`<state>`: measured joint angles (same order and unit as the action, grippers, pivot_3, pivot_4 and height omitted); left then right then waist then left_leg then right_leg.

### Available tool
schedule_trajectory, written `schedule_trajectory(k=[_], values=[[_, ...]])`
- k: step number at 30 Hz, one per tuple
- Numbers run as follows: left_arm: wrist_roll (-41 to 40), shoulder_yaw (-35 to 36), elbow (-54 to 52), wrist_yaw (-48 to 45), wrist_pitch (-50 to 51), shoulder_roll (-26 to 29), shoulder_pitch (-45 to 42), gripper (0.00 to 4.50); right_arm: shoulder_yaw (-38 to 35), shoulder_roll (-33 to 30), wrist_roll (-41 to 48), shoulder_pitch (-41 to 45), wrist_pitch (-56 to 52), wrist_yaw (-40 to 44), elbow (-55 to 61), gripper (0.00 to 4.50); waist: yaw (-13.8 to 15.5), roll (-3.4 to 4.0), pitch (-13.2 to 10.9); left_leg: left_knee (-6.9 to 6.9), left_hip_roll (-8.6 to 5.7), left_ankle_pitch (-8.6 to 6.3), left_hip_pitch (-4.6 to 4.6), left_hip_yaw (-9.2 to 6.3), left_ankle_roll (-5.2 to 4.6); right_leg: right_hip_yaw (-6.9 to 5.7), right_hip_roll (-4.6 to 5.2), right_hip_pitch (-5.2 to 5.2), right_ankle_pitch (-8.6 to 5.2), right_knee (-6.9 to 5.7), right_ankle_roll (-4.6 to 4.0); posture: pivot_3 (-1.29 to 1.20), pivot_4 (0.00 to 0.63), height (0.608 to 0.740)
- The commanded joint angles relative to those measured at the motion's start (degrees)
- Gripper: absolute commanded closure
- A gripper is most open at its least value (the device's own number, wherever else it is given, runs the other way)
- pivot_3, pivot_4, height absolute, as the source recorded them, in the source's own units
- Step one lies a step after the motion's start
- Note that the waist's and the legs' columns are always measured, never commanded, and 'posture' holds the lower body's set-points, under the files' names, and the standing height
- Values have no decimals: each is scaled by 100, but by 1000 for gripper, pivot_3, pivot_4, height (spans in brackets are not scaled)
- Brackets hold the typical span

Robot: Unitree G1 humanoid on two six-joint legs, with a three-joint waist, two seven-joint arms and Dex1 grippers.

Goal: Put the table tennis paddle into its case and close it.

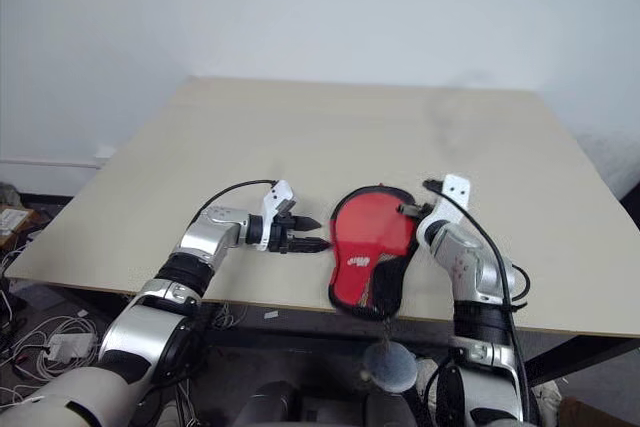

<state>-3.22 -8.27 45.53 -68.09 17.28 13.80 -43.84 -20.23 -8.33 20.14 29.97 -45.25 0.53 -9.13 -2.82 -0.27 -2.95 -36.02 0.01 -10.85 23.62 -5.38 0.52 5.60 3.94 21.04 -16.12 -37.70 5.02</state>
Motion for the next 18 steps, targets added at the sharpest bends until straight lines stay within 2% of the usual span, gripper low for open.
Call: schedule_trajectory(k=[1, 11, 15, 18], values=[[-102, -4, -159, -49, -5, 0, -150, 918, -579, -204, -38, 482, 663, -593, -112, 4451, -3, 0, 0, 1, 0, 0, 0, 0, 0, 0, 0, 0, 4, 1, -6, 0, 0, 740], [-206, 102, -218, -61, 65, -22, -162, 918, -1003, -477, -197, 790, 1445, -1378, -1086, 4451, -44, 12, 1, 8, 2, 2, 0, 3, -4, 8, -4, 7, 6, -4, -10, 0, 0, 740], [-266, 140, -253, -33, 98, 27, -166, 918, -981, -563, -276, 756, 1689, -1486, -1571, 4451, -33, 13, 1, 9, 0, 3, 0, 3, -5, 9, -3, 6, 6, -3, -11, 0, 0, 740], [-293, 137, -299, 30, 112, 62, -158, 918, -714, -551, -351, 647, 1486, -1318, -1771, 4451, -38, 15, 1, 8, 0, 3, 0, 3, -5, 9, -2, 4, 6, -3, -11, 0, 0, 740]])
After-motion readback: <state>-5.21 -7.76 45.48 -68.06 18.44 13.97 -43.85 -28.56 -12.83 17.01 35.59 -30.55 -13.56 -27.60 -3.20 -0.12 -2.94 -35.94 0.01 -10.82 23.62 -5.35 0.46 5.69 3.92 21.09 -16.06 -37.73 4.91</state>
